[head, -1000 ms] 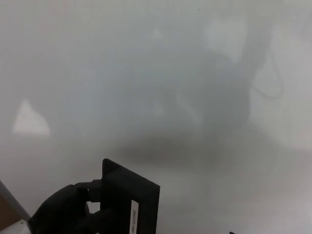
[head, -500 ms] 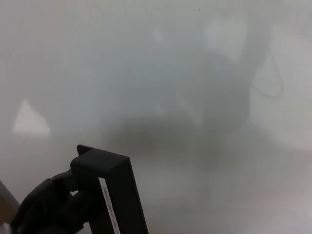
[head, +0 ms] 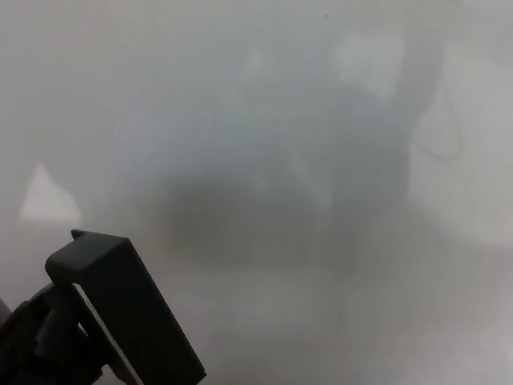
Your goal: A magnetic marker holder is on the left hand side of the white board, the robot put the index and middle finger into the opening of the container and pull off the magnetic holder and hand it to a human on the left hand side.
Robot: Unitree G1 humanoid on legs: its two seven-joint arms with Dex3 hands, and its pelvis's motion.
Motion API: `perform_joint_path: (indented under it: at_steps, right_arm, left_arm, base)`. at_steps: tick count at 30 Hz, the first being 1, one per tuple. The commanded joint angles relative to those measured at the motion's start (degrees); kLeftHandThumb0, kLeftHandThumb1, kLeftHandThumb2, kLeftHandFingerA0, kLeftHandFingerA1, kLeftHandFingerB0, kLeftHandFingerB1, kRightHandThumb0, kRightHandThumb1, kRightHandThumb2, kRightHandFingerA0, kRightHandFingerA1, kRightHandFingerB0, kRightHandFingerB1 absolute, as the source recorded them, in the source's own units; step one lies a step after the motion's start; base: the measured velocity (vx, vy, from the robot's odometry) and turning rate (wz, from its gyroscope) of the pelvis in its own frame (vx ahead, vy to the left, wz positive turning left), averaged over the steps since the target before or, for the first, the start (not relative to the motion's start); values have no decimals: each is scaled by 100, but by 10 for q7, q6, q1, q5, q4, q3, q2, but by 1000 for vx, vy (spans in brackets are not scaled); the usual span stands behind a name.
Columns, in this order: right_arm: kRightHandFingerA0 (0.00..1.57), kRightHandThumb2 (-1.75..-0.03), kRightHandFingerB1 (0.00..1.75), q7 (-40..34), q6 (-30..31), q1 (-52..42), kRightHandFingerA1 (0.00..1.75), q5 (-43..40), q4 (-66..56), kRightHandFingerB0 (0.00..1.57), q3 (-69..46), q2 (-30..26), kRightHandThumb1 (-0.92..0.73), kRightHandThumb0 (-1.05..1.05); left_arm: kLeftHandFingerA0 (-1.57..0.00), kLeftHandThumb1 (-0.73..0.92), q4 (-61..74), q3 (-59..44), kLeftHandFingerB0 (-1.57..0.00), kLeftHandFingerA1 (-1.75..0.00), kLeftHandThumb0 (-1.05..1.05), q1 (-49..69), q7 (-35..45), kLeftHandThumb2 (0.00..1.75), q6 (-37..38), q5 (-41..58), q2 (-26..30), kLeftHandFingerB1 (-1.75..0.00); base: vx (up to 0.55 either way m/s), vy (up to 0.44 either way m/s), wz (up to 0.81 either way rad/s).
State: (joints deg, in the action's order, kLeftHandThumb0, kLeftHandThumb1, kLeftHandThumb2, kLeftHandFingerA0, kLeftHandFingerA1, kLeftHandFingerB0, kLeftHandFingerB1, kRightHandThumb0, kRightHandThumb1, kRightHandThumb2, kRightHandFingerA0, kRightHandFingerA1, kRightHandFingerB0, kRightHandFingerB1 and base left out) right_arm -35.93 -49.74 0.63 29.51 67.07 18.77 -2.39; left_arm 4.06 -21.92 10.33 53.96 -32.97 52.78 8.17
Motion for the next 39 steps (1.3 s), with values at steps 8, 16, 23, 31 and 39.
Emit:
perform_joint_path:
  at_steps: [8, 16, 23, 31, 39]
  right_arm:
    - [87, -88, 66, -28, 15, -36, 73, 26, 1, 69, 21, -22, -53, -43]
    - [86, -89, 66, -36, 18, -37, 73, 30, 1, 69, 24, -22, -52, -42]
    - [86, -88, 66, -51, 24, -30, 73, 37, 1, 69, 27, -22, -51, -41]
    - [95, -60, 51, -51, 27, -29, 60, 37, -2, 73, 30, -23, -60, -38]
    - [96, -60, 51, -57, 36, -27, 61, 40, -2, 73, 37, -21, -59, -37]
  left_arm:
    - [-90, 77, 48, -122, -71, -112, -50, 57, 35, 63, -112, 384, -21, -76]
    - [-93, 76, 53, -124, -72, -115, -50, 65, 23, 63, -126, 400, -21, -81]
    - [-87, 72, 32, -127, -76, -128, -45, 51, 7, 61, -134, 386, -7, -84]
    - [-89, 73, 20, -122, -76, -130, -45, 41, -12, 61, -147, 387, -1, -77]
    - [-100, 57, 18, -119, -80, -122, -48, 40, -19, 98, -151, 392, 1, -87]
  base:
    - [0, 0, 0]
    - [0, 0, 0]
    - [0, 0, 0]
    - [0, 0, 0]
    - [0, 0, 0]
